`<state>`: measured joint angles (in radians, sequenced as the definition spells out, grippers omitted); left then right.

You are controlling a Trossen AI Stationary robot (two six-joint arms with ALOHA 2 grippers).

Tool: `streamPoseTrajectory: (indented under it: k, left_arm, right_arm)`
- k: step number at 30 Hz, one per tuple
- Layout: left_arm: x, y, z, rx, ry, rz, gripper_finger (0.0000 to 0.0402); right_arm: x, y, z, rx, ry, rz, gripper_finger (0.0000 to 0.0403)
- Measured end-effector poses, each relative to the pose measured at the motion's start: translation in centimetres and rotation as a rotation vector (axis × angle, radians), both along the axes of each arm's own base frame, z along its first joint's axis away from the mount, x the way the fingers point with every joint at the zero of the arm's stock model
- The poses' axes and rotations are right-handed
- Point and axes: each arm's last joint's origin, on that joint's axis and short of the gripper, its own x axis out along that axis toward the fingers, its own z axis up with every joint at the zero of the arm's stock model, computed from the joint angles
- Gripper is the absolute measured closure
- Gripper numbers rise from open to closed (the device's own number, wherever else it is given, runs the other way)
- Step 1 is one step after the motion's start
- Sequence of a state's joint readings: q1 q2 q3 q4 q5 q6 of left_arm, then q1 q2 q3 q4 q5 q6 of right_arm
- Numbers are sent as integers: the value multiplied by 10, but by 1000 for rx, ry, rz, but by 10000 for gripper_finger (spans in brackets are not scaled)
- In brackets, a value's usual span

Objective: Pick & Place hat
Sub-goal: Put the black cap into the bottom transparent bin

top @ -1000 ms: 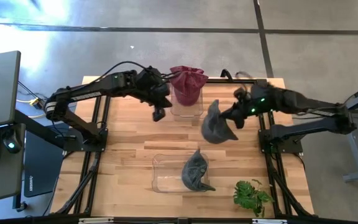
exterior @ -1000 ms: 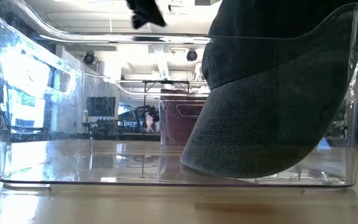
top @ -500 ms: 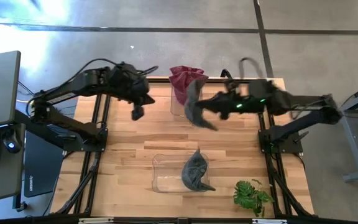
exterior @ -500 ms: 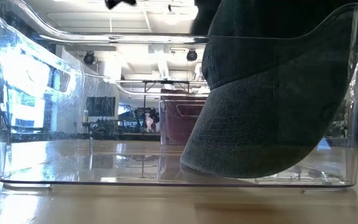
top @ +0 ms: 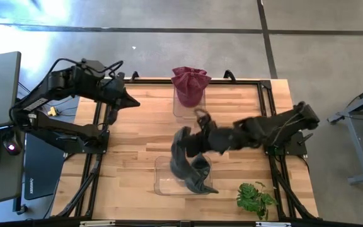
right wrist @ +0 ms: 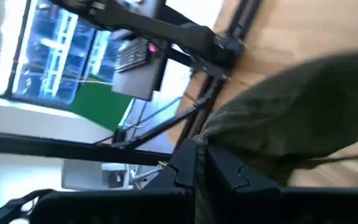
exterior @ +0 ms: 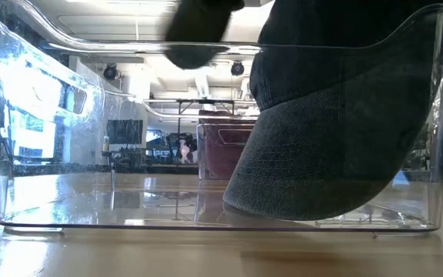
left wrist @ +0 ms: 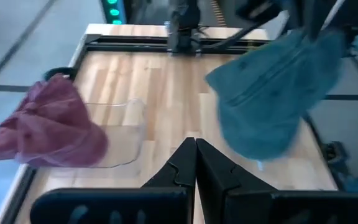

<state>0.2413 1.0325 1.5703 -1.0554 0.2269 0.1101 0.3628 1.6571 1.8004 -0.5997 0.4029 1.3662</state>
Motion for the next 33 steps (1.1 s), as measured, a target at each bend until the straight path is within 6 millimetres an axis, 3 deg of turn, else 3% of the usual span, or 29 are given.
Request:
streamPoseTrajectory:
  k: [9,16,25,33]
  left_arm:
    - [1,-3,-3,-17,25,-102,399]
    - [8,-2,-6,-35,44,-131,399]
    - [12,-1,-9,-39,64,-143,399]
    - [12,-1,-11,-55,82,-159,399]
  right_arm:
    - [16,40,-55,81,221,-38,395]
    - [16,43,-52,128,170,-85,395]
    - [29,29,-35,217,-7,-145,395]
    - [32,37,-48,321,54,-164,395]
